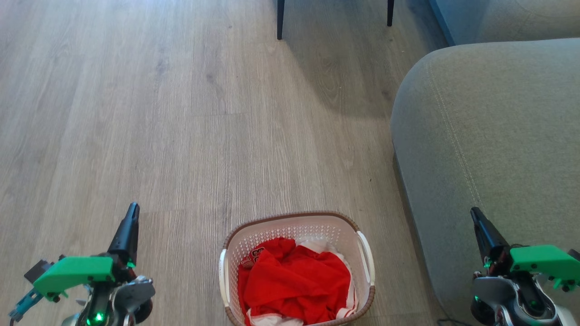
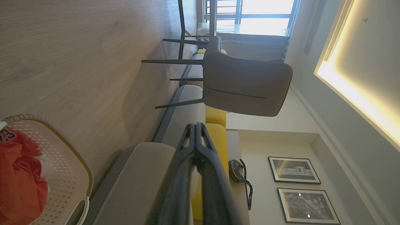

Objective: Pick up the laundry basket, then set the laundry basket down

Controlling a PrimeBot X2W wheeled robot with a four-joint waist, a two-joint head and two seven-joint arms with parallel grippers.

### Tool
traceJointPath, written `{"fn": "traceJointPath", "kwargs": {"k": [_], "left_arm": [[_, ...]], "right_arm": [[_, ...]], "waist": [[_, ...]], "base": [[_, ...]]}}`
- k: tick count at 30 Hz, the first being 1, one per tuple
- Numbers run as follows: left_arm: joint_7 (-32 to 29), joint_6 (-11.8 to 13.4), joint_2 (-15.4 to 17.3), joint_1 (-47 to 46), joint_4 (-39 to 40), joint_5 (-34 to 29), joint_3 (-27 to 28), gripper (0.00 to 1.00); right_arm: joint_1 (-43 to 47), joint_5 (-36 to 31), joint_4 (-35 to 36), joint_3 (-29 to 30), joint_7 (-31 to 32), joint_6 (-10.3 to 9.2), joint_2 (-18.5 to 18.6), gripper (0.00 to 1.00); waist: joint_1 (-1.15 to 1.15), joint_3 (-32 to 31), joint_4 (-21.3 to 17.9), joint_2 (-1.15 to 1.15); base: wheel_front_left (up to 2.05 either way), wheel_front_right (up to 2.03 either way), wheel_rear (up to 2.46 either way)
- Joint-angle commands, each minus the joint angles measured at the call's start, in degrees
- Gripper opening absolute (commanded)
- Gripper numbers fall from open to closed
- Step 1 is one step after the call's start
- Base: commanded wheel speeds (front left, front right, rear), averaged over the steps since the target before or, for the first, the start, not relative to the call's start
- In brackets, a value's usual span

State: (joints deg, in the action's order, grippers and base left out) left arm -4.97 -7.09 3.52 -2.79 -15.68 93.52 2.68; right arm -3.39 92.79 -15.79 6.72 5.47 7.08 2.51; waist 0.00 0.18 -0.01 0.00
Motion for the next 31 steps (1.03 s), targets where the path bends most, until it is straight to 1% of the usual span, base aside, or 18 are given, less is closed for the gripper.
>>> {"fn": "traceJointPath", "kwargs": {"k": [1,31], "left_arm": [[-0.24,-0.4,0.51,-3.26,1.7,-0.04,2.26,0.0],[-0.65,-0.4,0.15,-3.3,1.68,-0.46,2.76,0.0]], "right_arm": [[-2.71,0.04,1.81,-0.99,0.38,0.41,0.96,0.0],[-2.74,-0.2,1.8,-0.71,0.61,0.41,0.76,0.0]], "waist": [[0.0,0.0,0.01,0.0],[0.0,0.0,0.01,0.0]], "base": [[0.0,0.0,0.0],[0.0,0.0,0.0]]}}
